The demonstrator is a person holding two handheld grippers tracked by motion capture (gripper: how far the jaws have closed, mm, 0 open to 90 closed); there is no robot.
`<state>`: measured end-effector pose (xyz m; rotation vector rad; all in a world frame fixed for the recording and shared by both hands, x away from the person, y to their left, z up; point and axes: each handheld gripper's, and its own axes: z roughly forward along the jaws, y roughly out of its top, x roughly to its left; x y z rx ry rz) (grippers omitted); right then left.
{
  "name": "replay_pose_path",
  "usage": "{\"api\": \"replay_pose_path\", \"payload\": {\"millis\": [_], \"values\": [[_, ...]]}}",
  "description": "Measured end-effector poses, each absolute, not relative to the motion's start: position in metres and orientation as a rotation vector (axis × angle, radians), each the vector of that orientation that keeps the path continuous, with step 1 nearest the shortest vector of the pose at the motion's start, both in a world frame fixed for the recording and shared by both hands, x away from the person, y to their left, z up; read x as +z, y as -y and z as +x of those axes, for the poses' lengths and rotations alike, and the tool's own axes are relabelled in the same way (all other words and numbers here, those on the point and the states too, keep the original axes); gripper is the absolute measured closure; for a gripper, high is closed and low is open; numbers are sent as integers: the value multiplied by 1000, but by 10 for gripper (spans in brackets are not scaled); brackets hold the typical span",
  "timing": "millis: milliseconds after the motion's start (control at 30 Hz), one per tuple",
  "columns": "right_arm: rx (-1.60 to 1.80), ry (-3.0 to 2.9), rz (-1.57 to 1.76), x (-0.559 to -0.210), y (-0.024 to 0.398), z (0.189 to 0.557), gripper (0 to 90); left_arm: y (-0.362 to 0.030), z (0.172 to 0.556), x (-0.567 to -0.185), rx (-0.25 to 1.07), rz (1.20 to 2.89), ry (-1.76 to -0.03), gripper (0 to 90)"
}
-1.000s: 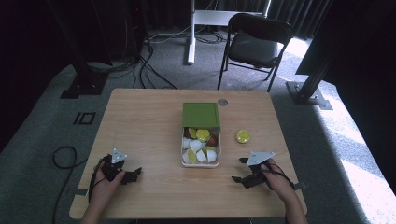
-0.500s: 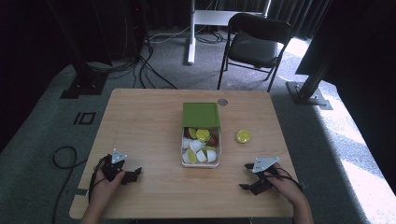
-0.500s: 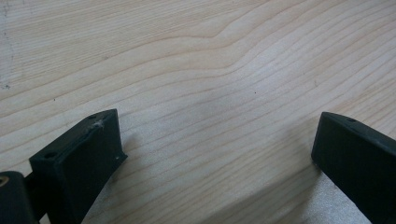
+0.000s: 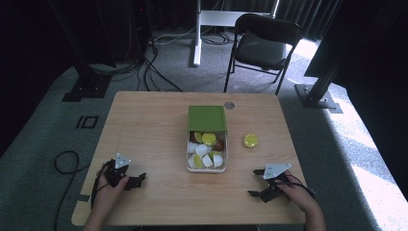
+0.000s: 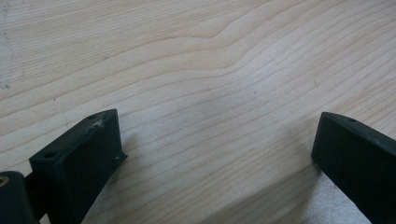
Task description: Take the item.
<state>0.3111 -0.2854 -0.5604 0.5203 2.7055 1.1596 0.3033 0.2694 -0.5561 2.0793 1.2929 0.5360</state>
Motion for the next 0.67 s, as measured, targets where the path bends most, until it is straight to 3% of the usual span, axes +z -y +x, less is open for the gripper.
{"api": "replay_pose_path", "payload": {"millis": [667], "values": [[1162, -2714, 490, -561, 285, 311, 123, -269, 303, -556, 536, 2080, -1293, 28]]}}
